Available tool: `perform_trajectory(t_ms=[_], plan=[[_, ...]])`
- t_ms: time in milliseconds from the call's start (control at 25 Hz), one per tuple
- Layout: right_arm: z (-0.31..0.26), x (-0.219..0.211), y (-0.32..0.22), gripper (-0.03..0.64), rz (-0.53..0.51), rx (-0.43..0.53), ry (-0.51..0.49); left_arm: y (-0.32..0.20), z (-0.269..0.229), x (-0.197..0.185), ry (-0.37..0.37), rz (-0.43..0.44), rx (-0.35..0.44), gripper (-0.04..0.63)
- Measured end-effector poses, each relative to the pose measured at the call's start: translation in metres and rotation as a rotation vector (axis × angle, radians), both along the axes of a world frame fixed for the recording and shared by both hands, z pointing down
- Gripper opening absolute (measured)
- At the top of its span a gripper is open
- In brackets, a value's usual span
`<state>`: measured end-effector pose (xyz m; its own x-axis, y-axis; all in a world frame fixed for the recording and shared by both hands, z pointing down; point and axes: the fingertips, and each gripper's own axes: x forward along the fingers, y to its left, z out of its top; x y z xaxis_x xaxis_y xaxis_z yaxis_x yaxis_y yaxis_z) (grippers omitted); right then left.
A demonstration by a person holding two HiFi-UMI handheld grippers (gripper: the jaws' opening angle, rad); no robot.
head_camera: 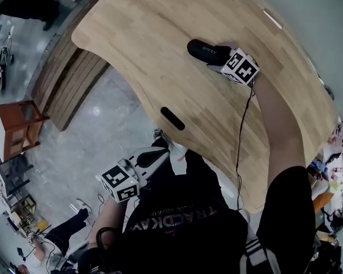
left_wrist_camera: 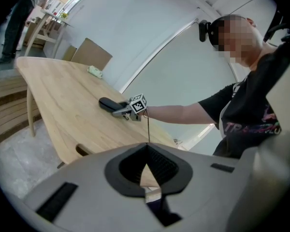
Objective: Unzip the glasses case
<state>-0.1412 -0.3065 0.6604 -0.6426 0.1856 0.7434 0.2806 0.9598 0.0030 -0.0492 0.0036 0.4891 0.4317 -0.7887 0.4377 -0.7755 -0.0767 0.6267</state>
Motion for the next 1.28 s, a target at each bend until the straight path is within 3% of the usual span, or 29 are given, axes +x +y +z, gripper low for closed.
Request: perform_trajectory(t_ms=[520,640,760,800,840,880,1120,1280], plan=[[-0.014,0.005,0.007,0.374,-0.104,0.137,-0.03,-0.008,-0.001,0.005,0.014,0.012,0.01,0.012],[-0.034,0.014,0.006,0.373,-0.082,0.157,-0.075,-0.012,-0.003,0.007,0.0,0.014,0.019,0.012],[-0.069,0.031,-0.004,0.343,0.039,0.134,-0.166,-0.017,-0.006,0.008,-0.017,0.01,0.024,0.012],[-0.084,0.038,-0.009,0.245,0.104,0.12,-0.204,-0.019,-0.009,0.008,-0.018,0.004,0.026,0.012],[-0.098,0.046,-0.014,0.092,0.178,0.095,-0.244,-0.02,-0.011,0.009,-0.019,-0.004,0.027,0.012],[-0.111,0.055,-0.018,0.02,0.251,0.053,-0.283,-0.021,-0.013,0.01,-0.021,-0.012,0.029,0.012],[-0.177,0.115,0.001,0.017,0.594,-0.304,-0.491,-0.028,-0.026,0.019,-0.072,-0.028,0.068,0.012],[-0.204,0.149,0.049,0.017,0.691,-0.416,-0.554,-0.03,-0.035,0.025,-0.1,-0.037,0.095,0.012]])
